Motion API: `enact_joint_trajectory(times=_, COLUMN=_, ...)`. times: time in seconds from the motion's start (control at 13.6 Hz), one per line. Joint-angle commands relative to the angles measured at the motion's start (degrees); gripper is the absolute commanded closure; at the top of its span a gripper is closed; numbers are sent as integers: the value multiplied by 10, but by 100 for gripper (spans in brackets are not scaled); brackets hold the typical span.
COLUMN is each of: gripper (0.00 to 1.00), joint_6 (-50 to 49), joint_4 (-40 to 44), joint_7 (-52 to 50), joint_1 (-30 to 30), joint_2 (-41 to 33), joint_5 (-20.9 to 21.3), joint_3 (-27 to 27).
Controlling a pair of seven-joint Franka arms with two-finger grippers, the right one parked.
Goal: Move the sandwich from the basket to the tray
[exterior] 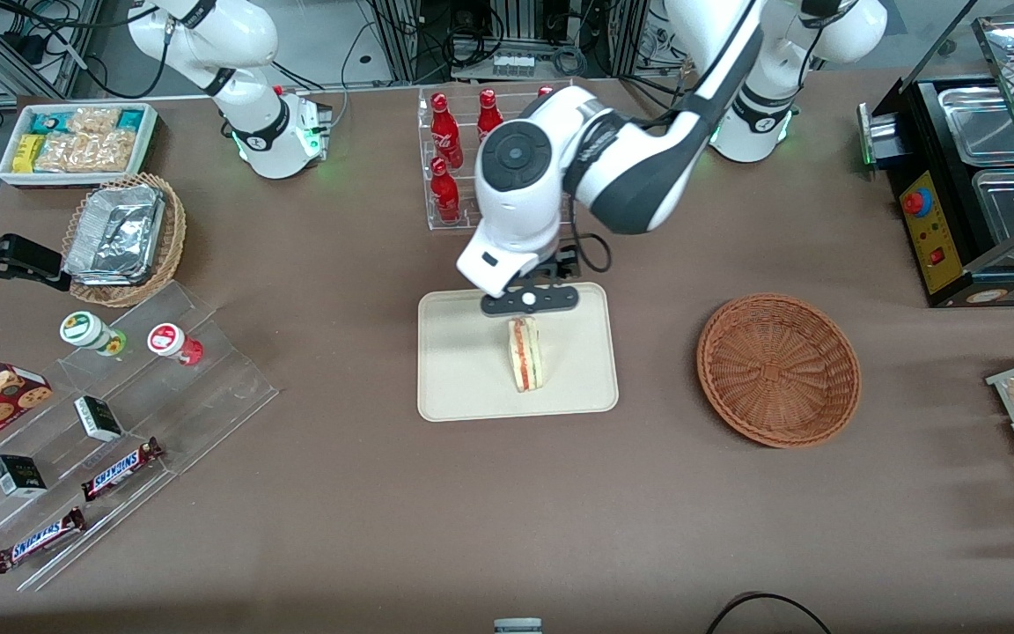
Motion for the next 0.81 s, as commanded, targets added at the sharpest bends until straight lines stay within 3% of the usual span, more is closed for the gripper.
enact_joint_trajectory(times=0.0, gripper=0, joint_6=-31, joint_4=-22, joint_7=80, joint_1=37, joint_2=-38, joint_5=-12, joint_3=0)
enact_joint_trajectory(times=0.22, gripper=0, joint_6=-55, joint_4=-34, joint_7=148, joint_1=81, joint_2=-61, joint_5=-12, joint_3=0)
enact_joint_trajectory(times=0.74, gripper=0, joint_6=-60, joint_4=-174, joint_7=319, joint_1=185, joint_2=-190, joint_5=-12, joint_3=0)
